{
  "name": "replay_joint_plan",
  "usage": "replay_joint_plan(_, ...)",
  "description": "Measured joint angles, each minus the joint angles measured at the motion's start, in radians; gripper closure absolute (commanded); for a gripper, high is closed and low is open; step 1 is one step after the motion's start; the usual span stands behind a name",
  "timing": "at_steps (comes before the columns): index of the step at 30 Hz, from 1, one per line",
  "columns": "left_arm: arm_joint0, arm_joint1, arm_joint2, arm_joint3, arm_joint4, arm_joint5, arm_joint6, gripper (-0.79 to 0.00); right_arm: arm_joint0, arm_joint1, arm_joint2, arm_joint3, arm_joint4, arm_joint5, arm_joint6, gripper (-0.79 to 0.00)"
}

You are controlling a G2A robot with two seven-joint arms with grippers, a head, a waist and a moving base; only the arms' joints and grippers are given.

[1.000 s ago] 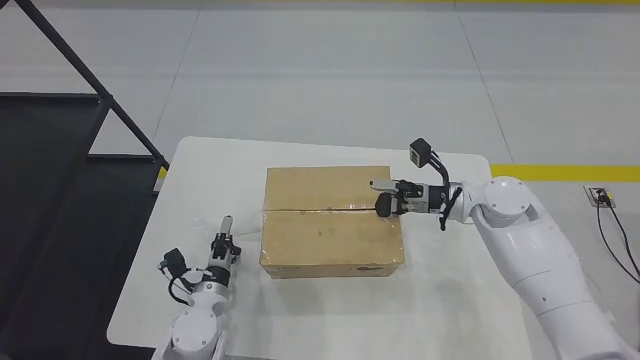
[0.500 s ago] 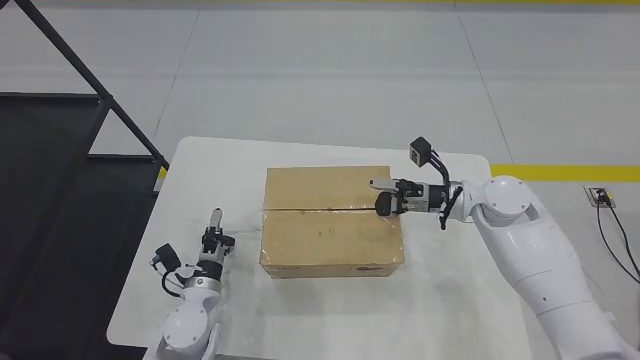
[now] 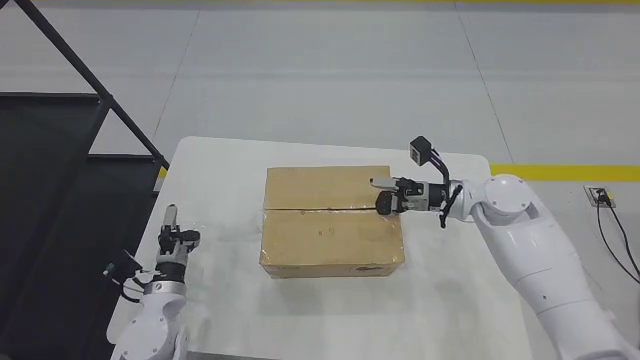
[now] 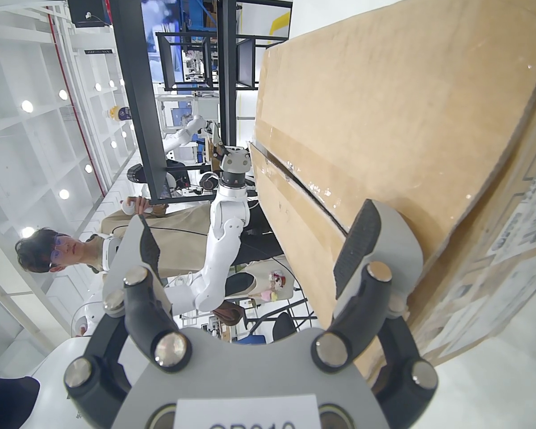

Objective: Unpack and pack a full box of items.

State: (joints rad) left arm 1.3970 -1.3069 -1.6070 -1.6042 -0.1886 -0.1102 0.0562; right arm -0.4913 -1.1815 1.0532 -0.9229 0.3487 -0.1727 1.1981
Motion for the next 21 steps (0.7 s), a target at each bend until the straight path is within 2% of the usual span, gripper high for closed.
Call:
replay_joint_plan(4, 0.036, 0.008, 0.033, -0.006, 0.104, -0.025, -0.123, -0.785, 0.004, -0.002, -0.004, 0.004, 0.0, 0.001, -0.002, -0.785)
replay_joint_plan(9, 0.024, 0.014, 0.078, 0.067, 0.162, -0.047, -0.283, -0.785, 0.009, -0.004, -0.009, 0.012, 0.002, 0.002, 0.0, -0.785)
replay_joint_plan(18, -0.135, -0.009, 0.172, 0.267, 0.1, -0.035, -0.245, -0.785, 0.009, -0.003, -0.01, 0.008, -0.001, 0.003, -0.002, -0.785)
replay_joint_plan(21, -0.176, -0.015, 0.192, 0.308, 0.088, -0.049, -0.229, -0.785, 0.002, -0.001, -0.005, 0.0, -0.003, 0.003, -0.004, -0.785)
